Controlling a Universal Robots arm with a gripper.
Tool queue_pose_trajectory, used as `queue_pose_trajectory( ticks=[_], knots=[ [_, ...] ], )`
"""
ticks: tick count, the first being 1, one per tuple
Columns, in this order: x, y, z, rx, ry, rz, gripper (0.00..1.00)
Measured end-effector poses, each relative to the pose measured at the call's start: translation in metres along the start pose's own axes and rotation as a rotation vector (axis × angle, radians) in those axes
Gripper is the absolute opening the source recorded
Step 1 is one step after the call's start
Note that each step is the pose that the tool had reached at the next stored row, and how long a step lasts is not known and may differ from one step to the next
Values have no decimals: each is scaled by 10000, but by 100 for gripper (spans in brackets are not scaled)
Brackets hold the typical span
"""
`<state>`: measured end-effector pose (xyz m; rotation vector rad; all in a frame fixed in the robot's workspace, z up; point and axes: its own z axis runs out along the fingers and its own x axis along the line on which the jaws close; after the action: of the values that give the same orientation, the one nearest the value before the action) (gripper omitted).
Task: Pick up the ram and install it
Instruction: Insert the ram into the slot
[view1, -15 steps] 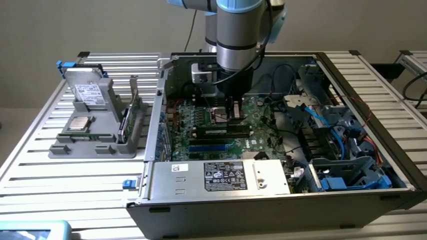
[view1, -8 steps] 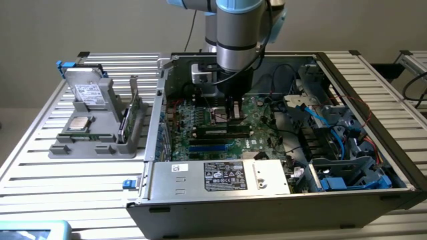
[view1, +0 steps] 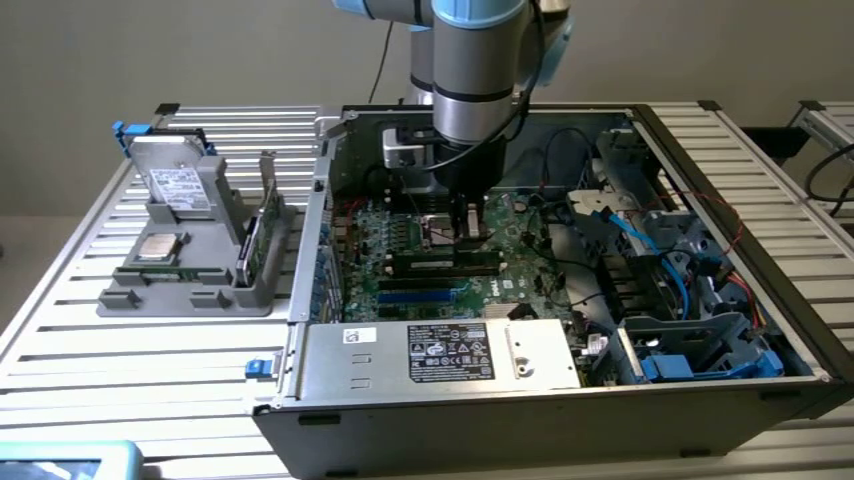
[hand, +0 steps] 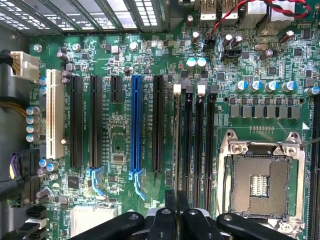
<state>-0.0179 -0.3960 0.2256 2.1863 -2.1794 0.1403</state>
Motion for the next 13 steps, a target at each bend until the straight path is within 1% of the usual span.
queue_pose_trajectory(
  ticks=[1,2,4,5,7,8,12,13],
  knots=[
    [0,-1,0,4,-1,-1,14],
    [0,0,-5,7,-3,0,20],
    [3,-1,-38,21,-2,2,20],
    [6,-1,-61,24,-2,3,27],
    [11,-11,-110,25,0,4,27],
    [13,-28,-128,25,-1,4,27],
    [18,-128,-174,23,-1,3,27],
    [19,-155,-184,15,-1,2,27]
  ],
)
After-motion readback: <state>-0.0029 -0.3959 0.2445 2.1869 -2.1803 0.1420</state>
